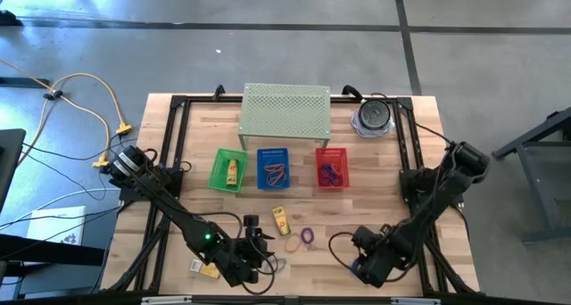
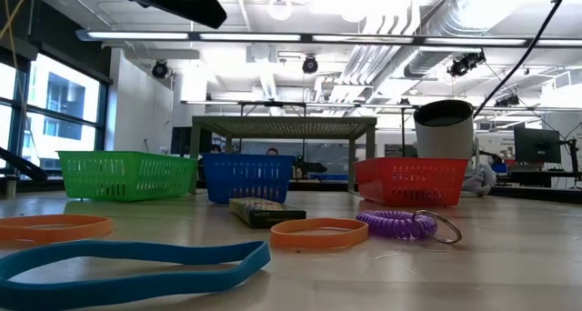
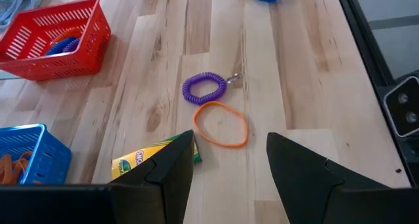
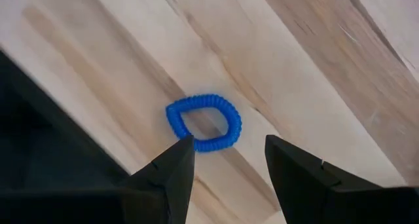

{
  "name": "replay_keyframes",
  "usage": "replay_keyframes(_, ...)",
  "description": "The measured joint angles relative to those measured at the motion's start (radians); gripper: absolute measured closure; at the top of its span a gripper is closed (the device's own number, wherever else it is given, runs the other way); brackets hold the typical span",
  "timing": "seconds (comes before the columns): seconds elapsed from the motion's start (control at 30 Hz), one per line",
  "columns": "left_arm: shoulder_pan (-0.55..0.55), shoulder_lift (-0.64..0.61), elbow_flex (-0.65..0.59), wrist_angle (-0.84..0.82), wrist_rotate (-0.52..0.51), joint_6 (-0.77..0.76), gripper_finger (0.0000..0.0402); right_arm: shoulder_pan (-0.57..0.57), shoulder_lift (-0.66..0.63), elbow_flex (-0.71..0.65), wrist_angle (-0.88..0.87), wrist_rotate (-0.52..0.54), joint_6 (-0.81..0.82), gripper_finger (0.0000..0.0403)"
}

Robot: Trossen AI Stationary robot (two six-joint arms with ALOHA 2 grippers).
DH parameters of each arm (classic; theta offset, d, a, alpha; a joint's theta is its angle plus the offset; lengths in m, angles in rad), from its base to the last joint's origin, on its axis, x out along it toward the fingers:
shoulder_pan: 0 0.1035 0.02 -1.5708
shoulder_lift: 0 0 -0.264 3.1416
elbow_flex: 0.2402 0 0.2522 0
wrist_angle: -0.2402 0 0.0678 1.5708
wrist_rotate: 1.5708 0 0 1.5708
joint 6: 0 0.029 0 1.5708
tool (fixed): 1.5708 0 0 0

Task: Pick & Place Office Desk Supplies
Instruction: Put the blue spring keychain into the red bin

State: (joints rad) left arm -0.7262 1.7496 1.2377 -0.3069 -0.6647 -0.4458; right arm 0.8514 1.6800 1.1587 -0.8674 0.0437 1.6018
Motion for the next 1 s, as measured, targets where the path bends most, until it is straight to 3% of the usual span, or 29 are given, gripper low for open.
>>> replay_keyframes(0.57,0.013,0.000,0.000,0.005,0.013,0.031,0.0218,-0.021,0.144,0.000,0.086,-0.075,0.011,0.0227)
replay_keyframes(0.77,0.013,0.000,0.000,0.004,0.014,0.047,0.0218,-0.020,0.168,0.000,0.068,-0.037,0.022,0.0227)
replay_keyframes(1.0,0.013,0.000,0.000,0.005,0.014,0.056,0.0218,-0.021,0.241,0.005,0.078,-0.093,-0.009,0.0226)
